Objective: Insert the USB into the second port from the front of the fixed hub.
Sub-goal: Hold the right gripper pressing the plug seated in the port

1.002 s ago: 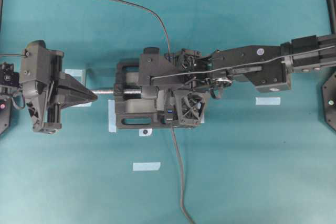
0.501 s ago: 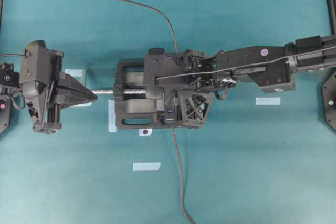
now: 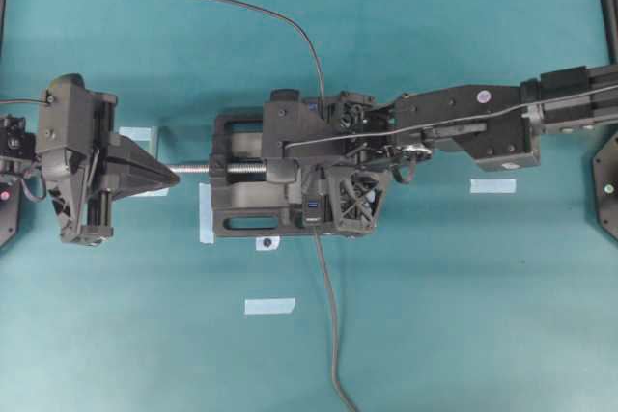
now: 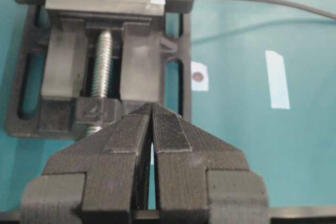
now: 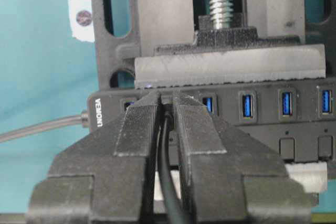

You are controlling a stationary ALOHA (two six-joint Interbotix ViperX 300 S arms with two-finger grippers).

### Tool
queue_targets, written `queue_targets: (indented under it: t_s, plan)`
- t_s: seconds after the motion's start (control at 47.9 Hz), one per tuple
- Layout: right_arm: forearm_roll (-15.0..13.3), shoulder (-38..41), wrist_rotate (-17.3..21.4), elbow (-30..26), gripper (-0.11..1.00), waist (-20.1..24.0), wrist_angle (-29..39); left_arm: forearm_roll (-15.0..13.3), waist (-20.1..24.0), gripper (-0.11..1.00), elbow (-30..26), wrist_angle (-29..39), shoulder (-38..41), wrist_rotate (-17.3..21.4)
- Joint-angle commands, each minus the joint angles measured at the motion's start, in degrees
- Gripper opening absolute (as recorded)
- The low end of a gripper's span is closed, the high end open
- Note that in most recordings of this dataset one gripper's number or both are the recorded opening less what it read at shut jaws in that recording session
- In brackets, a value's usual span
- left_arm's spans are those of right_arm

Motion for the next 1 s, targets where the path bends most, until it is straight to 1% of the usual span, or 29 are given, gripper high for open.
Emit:
queue_targets:
  t_s: [0.0, 0.146, 0.585, 0.731, 0.773, 0.877, 0.919, 0.981]
  plan:
    - [0.26, 0.00, 0.00, -1.14, 0.09, 0.70, 0.26, 0.09, 0.00, 0.00, -1.05, -0.53, -0.18, 0.00]
    - [0.26, 0.53, -0.18, -2.02, 0.09, 0.70, 0.26, 0.09, 0.00, 0.00, -1.14, -0.44, -0.18, 0.00]
    - [0.00, -0.18, -0.18, -2.20, 0.09, 0.70, 1.49, 0.09, 0.00, 0.00, -1.05, -0.53, -0.18, 0.00]
    - [0.00, -0.53, -0.18, -2.20, 0.13, 0.62, 1.49, 0.09, 0.00, 0.00, -1.14, -0.44, -0.18, 0.00]
    - [0.00, -0.70, -0.18, -2.29, 0.15, 0.53, 1.41, 0.09, 0.00, 0.00, -1.14, -0.53, -0.18, 0.00]
    - [-0.18, -1.41, -0.26, -2.46, 0.24, 0.44, 1.05, 0.09, 0.09, 0.00, -1.14, -0.44, -0.18, 0.00]
    - [-0.35, -1.76, -0.18, -2.64, 0.30, 0.35, 0.97, 0.09, 0.00, 0.00, -1.14, -0.53, -0.18, 0.00]
    - [-0.53, -2.20, -0.09, -2.81, 0.43, 0.26, 0.97, 0.09, 0.09, 0.00, -1.14, -0.53, -0.18, 0.00]
